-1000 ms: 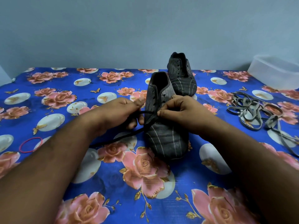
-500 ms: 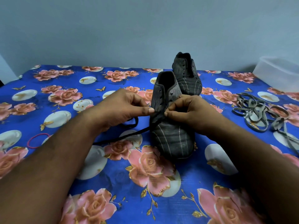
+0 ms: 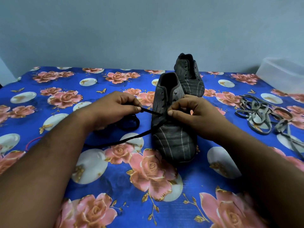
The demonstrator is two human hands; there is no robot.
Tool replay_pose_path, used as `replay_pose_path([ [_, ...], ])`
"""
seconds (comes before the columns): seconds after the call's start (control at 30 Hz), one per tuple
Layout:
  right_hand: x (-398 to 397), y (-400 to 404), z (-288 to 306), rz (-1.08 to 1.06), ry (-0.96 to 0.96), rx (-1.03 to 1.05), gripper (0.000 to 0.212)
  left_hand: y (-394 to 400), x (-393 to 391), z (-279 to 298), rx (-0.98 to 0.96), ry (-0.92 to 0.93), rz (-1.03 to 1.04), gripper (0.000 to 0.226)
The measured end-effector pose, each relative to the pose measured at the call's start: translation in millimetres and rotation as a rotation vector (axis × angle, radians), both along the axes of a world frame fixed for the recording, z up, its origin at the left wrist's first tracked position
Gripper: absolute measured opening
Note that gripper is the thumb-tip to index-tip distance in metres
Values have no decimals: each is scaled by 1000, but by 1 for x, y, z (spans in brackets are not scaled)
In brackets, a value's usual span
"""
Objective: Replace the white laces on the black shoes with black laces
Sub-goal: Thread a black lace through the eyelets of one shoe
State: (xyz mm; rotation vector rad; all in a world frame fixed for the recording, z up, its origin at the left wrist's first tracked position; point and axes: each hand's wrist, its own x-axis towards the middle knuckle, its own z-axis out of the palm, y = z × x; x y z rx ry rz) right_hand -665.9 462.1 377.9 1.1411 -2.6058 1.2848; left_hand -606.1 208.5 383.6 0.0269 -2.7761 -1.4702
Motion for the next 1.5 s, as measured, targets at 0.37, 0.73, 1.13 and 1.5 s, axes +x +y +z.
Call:
replay_pose_path([
  [0.37, -4, 8, 0, 39, -226, -214, 13, -7, -8, -6, -784, 58, 250, 11],
  [0.73, 2, 10, 11, -53, -38, -261, 10, 17, 10, 10, -184, -17, -172, 61],
  [1.13, 7, 7, 3, 163, 301, 110, 36, 25, 24, 24, 154, -29, -421, 15],
  [1.5, 8, 9, 12, 186, 328, -146, 4, 41, 10, 6, 156, 323, -326, 29],
])
